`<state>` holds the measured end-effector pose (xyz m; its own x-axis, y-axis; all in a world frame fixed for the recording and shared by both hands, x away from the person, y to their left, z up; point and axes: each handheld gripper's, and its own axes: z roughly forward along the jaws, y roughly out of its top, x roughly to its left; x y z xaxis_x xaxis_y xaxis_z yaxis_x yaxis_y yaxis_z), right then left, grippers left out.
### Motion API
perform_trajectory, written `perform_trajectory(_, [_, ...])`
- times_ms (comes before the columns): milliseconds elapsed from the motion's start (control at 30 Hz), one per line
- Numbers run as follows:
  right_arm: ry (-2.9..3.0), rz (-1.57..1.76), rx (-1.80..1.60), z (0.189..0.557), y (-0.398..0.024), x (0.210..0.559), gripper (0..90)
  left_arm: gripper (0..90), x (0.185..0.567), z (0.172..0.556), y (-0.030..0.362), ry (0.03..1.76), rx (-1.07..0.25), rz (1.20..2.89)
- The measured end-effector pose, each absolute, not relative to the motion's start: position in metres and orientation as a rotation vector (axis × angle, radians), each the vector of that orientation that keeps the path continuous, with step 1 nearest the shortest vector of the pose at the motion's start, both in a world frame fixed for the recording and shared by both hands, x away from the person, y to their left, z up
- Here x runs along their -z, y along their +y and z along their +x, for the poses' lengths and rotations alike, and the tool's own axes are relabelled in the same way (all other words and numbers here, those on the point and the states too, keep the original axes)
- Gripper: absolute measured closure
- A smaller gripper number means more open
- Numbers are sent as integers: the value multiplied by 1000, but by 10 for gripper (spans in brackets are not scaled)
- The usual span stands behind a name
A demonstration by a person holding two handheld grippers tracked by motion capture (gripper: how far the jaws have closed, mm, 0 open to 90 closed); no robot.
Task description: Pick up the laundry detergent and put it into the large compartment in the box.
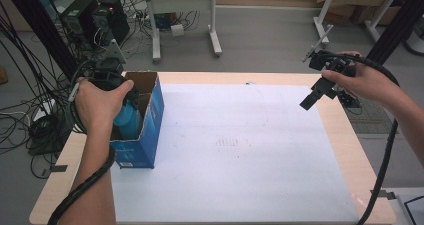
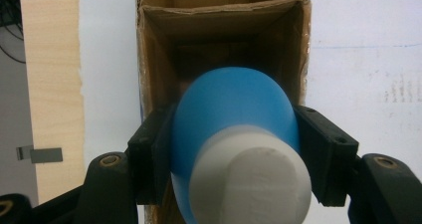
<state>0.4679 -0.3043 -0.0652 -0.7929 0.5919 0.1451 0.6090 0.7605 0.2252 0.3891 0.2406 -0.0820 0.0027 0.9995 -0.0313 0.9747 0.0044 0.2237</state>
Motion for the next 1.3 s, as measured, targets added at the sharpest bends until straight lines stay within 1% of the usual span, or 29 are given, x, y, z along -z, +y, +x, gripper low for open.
perform_trajectory(667, [-2884,-986,384,469,-297,70,47,383,111,394,242,2103,-184,2091])
perform_trajectory(1300, [-2878,-1000,377,469,-298,71,47,383,121,398,238,2108,-183,2106])
